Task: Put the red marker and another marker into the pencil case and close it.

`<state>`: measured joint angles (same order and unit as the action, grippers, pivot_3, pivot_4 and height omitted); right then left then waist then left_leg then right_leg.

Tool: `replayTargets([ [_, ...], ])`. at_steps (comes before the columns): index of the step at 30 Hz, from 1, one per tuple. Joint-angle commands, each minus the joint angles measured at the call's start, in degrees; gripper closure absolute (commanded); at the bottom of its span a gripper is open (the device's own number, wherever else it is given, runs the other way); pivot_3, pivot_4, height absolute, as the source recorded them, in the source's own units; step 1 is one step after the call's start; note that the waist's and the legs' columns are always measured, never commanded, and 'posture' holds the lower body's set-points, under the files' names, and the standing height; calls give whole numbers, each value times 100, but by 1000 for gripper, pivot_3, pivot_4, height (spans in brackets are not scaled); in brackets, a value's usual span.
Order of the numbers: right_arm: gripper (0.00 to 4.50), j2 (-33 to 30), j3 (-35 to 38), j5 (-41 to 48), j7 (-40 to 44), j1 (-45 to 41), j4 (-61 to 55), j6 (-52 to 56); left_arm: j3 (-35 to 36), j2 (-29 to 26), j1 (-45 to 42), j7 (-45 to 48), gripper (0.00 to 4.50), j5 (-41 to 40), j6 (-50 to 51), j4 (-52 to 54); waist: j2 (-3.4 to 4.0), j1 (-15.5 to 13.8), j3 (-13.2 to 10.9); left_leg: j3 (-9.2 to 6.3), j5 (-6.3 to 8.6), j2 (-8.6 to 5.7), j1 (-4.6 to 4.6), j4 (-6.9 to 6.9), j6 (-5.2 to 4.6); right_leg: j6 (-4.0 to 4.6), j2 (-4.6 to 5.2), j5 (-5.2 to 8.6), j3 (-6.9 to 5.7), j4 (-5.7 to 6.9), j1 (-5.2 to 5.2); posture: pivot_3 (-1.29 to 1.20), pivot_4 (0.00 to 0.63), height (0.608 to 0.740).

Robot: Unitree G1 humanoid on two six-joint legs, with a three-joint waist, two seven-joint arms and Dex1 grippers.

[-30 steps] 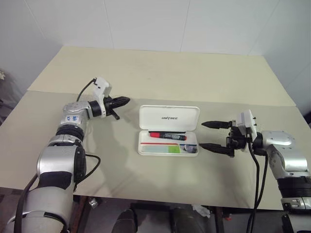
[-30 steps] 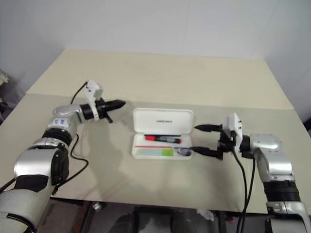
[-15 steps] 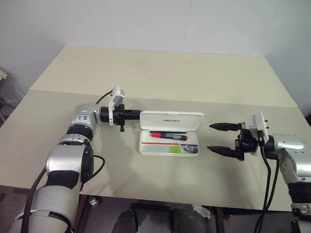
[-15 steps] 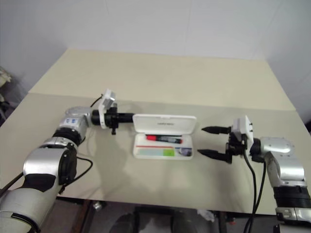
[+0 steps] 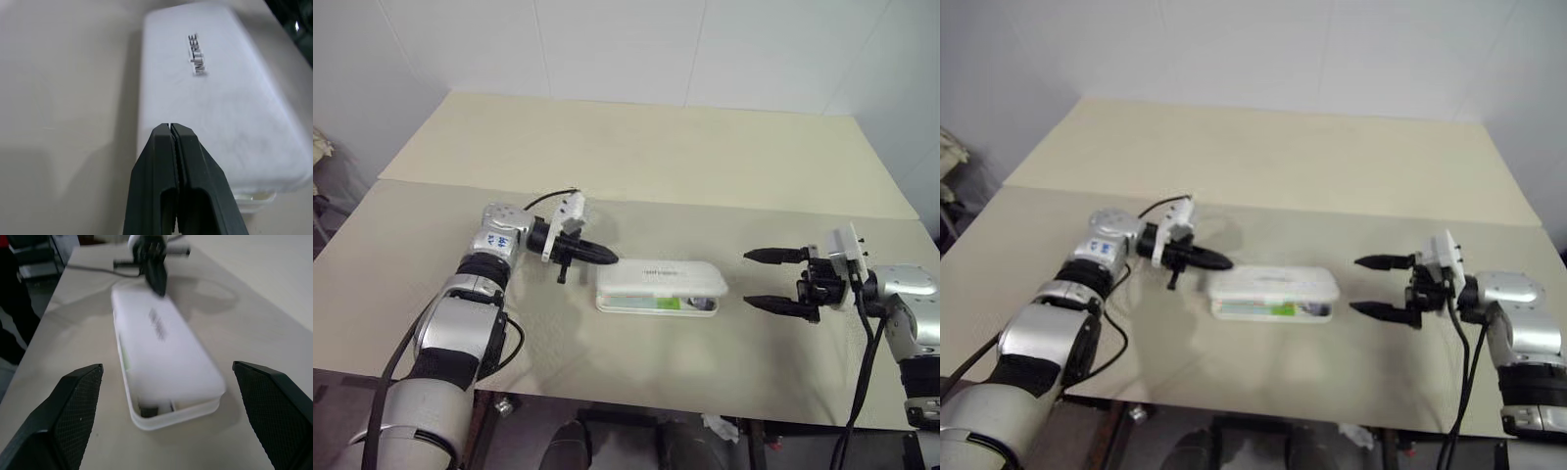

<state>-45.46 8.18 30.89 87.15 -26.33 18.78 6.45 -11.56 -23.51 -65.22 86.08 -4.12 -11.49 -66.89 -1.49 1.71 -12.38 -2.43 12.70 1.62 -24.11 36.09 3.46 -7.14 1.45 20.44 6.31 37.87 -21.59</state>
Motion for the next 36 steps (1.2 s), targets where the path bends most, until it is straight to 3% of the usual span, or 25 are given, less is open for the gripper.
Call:
replayTargets([
  [1,0,-117,135,-15,222,-68,88,-152,-379,13,106,642,4468,91,-303,81,1,0,1,0,0,0,2,0,0,0,0,0,0,0,1,0,150,740],
  [11,0,177,247,216,-75,-83,-102,-77,-1047,-63,97,642,4468,716,-1294,-178,0,5,5,1,-1,-2,21,6,-2,-5,0,-3,4,1,24,0,150,740],
  [15,0,249,224,179,-125,-95,-119,-95,-1150,-108,64,587,4468,980,-1743,-267,3,31,7,6,2,-3,98,-15,-5,-4,-2,-2,8,-27,103,0,150,740],
  [19,0,313,196,132,-155,-161,-88,-125,-1112,-127,25,404,4468,1116,-1924,-361,3,80,11,6,4,-2,102,-11,-6,-5,-2,-3,9,-27,110,0,150,740],
  [23,0,382,123,12,-147,-314,28,-222,-720,-188,-29,-462,4468,944,-2040,-326,6,133,13,4,3,-2,102,-8,-7,-7,-2,-4,10,-23,110,0,150,740],
  [26,0,423,99,-37,-137,-391,97,-256,-342,-216,-134,-1640,4468,836,-1336,-314,3,141,11,-4,2,-1,99,-3,-9,-12,-1,-7,8,-20,109,0,150,740],
  [32,0,486,6,-191,-45,-618,397,-364,642,-423,471,-1879,4468,119,-1009,477,5,153,8,1,2,3,74,-17,-8,-12,0,-3,9,-15,71,0,150,740],
  [36,0,549,-83,-291,40,-881,672,-447,1256,-434,1142,-1573,4468,-707,-574,1663,5,129,9,-2,-1,6,14,-9,-3,-9,2,0,4,2,8,0,150,740],
])
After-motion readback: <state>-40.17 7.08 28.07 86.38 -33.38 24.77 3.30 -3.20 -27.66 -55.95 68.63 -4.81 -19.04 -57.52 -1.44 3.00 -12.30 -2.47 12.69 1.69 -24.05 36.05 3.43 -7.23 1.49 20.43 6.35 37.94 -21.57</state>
